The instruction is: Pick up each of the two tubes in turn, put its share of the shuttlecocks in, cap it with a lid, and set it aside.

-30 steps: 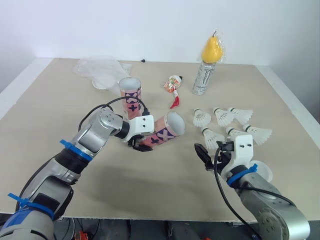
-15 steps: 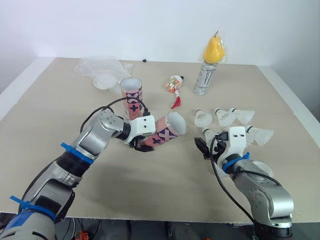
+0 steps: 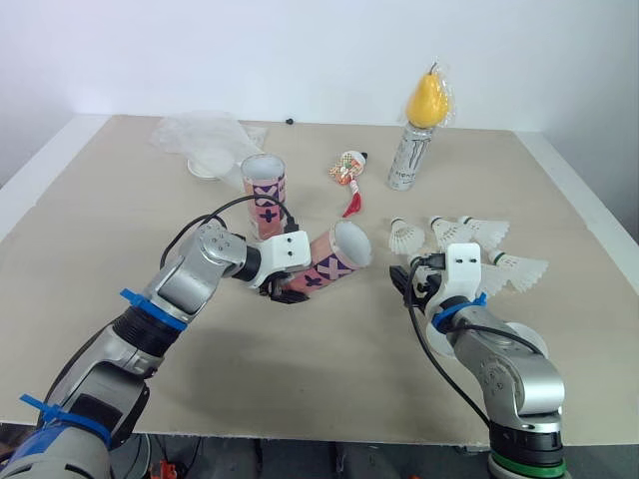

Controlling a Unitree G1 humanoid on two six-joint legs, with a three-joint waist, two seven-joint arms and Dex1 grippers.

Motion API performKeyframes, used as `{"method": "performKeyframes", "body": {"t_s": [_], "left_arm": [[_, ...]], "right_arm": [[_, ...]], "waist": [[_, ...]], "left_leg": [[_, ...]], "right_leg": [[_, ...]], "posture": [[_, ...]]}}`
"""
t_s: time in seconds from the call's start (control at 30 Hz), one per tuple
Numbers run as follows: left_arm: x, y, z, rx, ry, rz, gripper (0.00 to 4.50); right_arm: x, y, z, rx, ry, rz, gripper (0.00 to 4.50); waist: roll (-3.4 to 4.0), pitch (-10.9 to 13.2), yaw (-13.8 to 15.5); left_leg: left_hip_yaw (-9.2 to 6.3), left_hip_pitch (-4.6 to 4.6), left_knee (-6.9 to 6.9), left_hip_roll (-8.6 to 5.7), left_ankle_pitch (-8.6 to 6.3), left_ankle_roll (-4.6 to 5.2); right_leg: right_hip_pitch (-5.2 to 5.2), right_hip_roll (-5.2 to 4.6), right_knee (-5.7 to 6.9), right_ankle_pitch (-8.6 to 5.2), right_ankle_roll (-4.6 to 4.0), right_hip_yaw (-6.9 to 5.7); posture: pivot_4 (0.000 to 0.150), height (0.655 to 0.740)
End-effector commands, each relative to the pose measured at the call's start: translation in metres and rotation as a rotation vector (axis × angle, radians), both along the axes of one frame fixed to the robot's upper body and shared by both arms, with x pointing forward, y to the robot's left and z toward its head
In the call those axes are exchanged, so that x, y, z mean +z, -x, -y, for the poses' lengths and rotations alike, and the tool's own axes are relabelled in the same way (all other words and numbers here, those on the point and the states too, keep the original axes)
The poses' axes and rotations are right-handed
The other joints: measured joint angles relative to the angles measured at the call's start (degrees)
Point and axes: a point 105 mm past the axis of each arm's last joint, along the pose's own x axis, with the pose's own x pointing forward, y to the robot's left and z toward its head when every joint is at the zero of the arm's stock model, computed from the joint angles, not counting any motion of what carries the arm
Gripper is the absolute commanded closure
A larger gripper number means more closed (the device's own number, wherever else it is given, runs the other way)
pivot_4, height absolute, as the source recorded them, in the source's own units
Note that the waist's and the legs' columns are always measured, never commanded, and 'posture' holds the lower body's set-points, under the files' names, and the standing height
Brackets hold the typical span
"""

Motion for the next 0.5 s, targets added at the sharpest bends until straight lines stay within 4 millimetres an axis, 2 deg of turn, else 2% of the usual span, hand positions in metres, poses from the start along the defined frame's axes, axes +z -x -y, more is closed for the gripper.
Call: {"method": "performKeyframes", "body": {"t_s": [0.03,0.13,0.2,0.4,0.5], "left_arm": [[0.000,-0.001,0.001,0.004,0.002,0.013,1.18],[0.001,-0.001,0.001,0.007,0.005,0.012,1.18],[0.000,-0.003,0.000,0.012,0.002,0.015,1.18],[0.001,-0.005,-0.003,0.021,0.000,0.014,1.18],[0.001,-0.007,-0.004,0.027,0.003,0.011,1.18]], "right_arm": [[0.010,-0.002,0.001,-0.015,0.021,0.039,2.26],[0.010,-0.001,0.001,-0.020,0.030,0.038,3.71],[0.009,0.000,0.000,-0.018,0.038,0.035,4.46],[0.011,0.003,-0.001,-0.010,0.066,0.039,4.46],[0.022,0.007,-0.004,0.023,0.096,0.062,4.46]], "waist": [[0.00,0.0,0.0],[0.00,0.0,0.0],[0.00,0.0,0.0],[0.02,0.0,0.0],[0.03,0.0,0.0]], "left_leg": [[0.00,0.00,0.00,0.00,0.00,0.00],[-0.01,0.00,0.00,-0.01,0.01,0.01],[-0.01,0.00,0.00,-0.02,0.01,0.01],[-0.03,0.00,0.02,-0.02,0.02,0.03],[-0.04,0.01,0.02,-0.03,0.04,0.06]], "right_leg": [[0.00,0.00,0.00,0.00,0.00,0.00],[0.01,0.00,0.00,0.00,0.00,0.00],[0.01,-0.01,0.00,0.00,0.00,0.00],[0.04,0.00,0.00,0.00,-0.01,0.00],[0.05,0.00,0.00,0.00,-0.02,0.00]], "posture": [[0.150,0.7400],[0.150,0.7400],[0.150,0.7400],[0.150,0.7400],[0.150,0.7400]]}}
